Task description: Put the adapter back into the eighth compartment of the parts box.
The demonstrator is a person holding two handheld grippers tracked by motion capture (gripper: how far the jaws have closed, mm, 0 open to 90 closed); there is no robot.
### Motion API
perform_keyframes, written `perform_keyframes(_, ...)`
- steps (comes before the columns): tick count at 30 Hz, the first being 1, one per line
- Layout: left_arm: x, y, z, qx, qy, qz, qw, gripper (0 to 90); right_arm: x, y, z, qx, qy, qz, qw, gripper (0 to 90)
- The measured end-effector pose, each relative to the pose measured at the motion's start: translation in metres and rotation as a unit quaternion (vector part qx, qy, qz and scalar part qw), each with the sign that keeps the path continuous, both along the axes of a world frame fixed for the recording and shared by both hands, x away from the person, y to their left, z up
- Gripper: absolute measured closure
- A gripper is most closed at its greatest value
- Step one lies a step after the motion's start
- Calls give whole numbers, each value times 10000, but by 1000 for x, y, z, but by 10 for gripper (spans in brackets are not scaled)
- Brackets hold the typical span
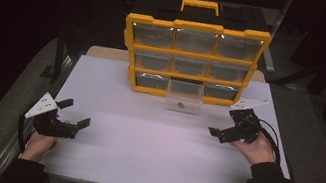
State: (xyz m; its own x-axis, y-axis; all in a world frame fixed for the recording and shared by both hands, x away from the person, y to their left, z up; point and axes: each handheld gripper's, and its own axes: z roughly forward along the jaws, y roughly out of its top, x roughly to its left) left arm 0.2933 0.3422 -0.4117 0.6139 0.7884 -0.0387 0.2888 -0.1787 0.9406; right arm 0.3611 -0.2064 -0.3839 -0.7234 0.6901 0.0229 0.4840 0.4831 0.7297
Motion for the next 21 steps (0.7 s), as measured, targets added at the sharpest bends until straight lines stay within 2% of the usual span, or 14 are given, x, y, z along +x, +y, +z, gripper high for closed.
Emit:
perform_keyframes(6,0,0,0,3,-8,4,10000,0,-10,-9,-9,106,-29,-80,9999,0)
perform_keyframes(15,0,0,0,-3,-12,6,10000,0,-25,-29,-21,379,-149,-359,9985,0)
perform_keyframes(21,0,0,0,-4,-18,2,10000,0,-35,-37,-28,410,-217,-452,9979,0)
